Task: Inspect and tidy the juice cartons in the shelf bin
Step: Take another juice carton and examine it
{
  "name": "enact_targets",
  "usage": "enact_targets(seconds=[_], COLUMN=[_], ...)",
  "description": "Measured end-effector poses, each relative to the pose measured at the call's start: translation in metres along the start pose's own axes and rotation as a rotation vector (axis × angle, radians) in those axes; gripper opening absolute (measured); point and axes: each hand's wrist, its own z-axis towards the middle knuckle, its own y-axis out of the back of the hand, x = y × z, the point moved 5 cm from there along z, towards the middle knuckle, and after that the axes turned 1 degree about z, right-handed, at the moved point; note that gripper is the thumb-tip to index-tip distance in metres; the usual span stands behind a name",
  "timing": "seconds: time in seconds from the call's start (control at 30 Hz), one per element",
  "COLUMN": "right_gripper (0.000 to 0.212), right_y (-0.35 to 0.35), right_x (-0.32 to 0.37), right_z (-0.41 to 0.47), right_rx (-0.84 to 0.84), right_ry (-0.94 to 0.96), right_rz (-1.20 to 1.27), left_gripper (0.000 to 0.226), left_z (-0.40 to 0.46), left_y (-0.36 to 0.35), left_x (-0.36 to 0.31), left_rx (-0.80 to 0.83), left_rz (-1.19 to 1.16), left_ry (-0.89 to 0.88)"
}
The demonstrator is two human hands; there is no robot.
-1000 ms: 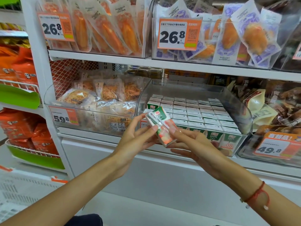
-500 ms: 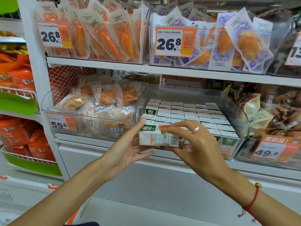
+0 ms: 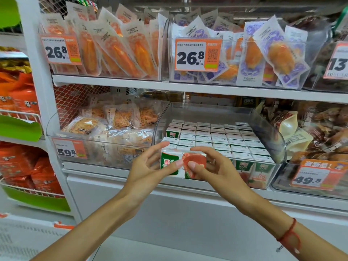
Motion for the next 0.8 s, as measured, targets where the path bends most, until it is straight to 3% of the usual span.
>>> enact_targets(seconds=[0.17,0.3,0.37,0.47,0.53,0.63,0.8], right_gripper=[0.043,0.042,0.048,0.054,0.051,0.049,0.050], right_y=[0.016,0.022,0.025,0.043,0.049,0.056,0.058], right_x=[0.001,-0.008,-0.013,-0.020,-0.025,-0.038,-0.043], right_z=[0.011,0.022,0.028,0.039,0.043,0.045,0.044], right_rx=[-0.089,-0.051,-0.020,-0.057,-0.057,0.011,0.036], right_ry=[0.024,0.021,0.010,0.133,0.228,0.209,0.217], right_rz=[0.067,0.032,-0.153,-0.950,-1.220,-1.265,-1.259], left_gripper=[0.043,0.036,0.036,0.038,0.038,0.044,0.050], left_z=[0.005,0.019,0.032,0.055,0.072,0.094,0.115], left_y=[-0.010,-0.006,-0.004,-0.006,-0.007,-0.012,-0.007], left_x=[-0.007,-0.020,-0.032,-0.050,-0.060,-0.064,-0.051], left_rx=[0.051,0.073,0.071,0.071,0.060,0.080,0.146], left_rz=[0.094,0.221,0.342,0.581,0.804,1.192,1.493], left_ry=[-0.050,-0.117,-0.190,-0.336,-0.452,-0.635,-0.652])
